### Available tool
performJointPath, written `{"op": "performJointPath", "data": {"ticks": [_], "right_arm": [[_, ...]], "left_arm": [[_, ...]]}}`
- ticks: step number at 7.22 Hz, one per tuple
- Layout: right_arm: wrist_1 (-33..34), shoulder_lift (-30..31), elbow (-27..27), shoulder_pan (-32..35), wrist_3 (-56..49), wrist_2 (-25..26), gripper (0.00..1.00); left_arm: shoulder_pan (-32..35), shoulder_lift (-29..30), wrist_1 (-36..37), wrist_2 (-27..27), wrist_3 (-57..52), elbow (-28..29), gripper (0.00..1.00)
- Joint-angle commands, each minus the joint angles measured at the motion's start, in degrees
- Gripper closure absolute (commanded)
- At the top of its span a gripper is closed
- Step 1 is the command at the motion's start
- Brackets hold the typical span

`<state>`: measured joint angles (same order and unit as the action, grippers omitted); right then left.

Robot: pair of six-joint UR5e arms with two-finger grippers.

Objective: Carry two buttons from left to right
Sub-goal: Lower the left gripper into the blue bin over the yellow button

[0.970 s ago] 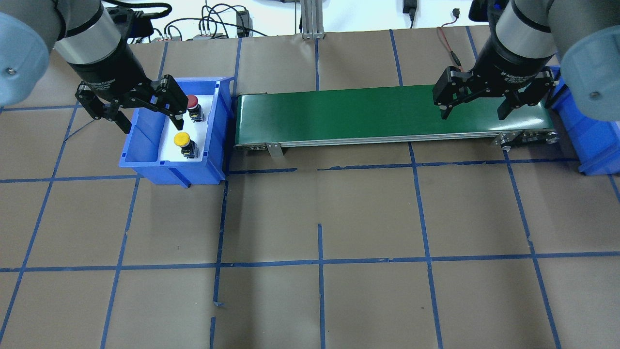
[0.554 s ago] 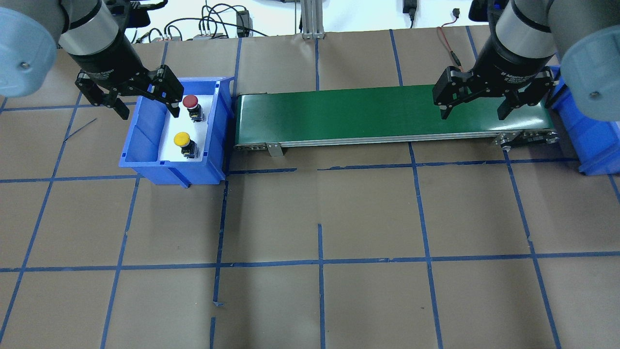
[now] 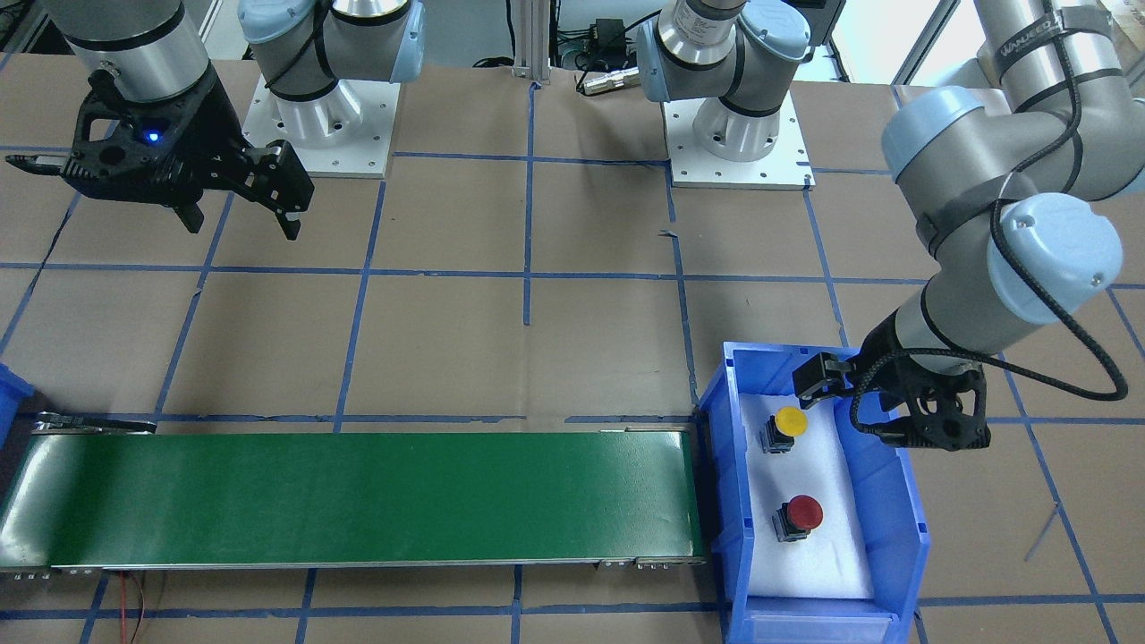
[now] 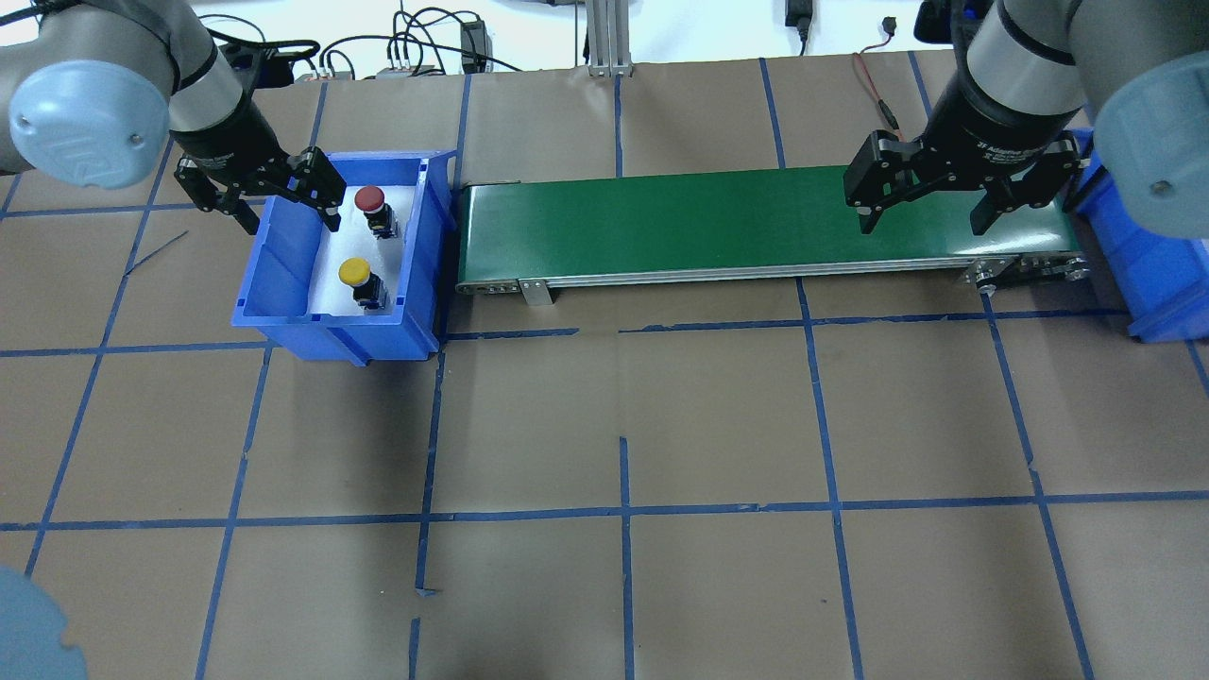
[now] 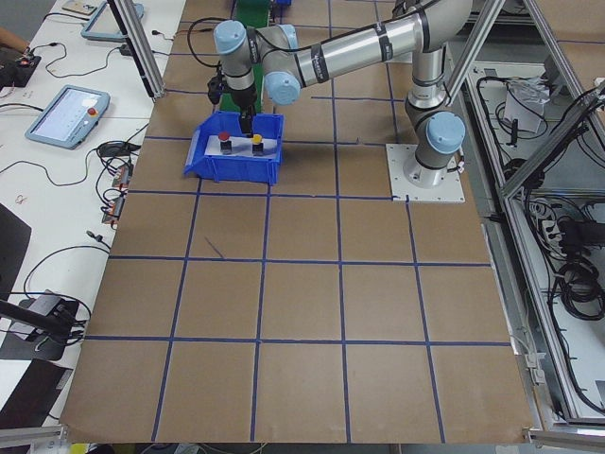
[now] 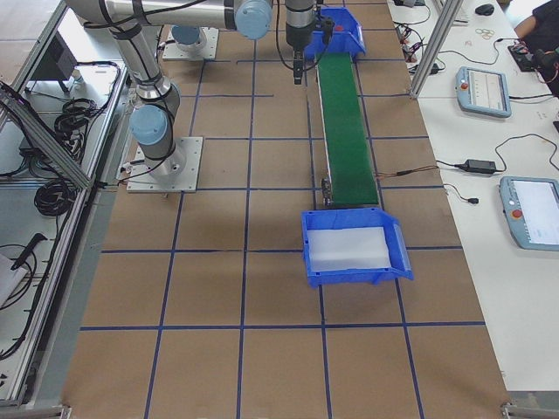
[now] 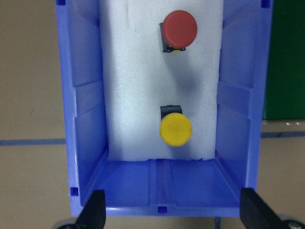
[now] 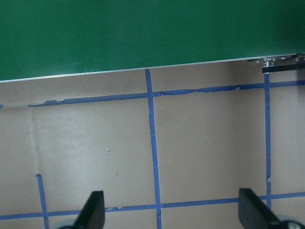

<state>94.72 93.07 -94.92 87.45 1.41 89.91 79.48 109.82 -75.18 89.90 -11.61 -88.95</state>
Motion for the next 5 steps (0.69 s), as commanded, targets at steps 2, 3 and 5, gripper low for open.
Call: {"op": "performJointPath", "data": {"ticks": [2, 3, 5], "right_arm": [[0.0, 0.0, 0.0, 0.0, 0.0, 0.0, 0.0], [0.0, 0.0, 0.0, 0.0, 0.0, 0.0, 0.0], [-0.1, 0.0, -0.1, 0.1, 0.0, 0.0, 0.0]], "left_arm": [[0.0, 3.7, 3.9, -3.9, 2.2, -1.5, 0.0], [0.0, 3.5, 5.4, -6.6, 2.3, -3.4, 0.0], [0.0, 3.5, 8.4, -6.1, 2.0, -6.1, 0.0]]}}
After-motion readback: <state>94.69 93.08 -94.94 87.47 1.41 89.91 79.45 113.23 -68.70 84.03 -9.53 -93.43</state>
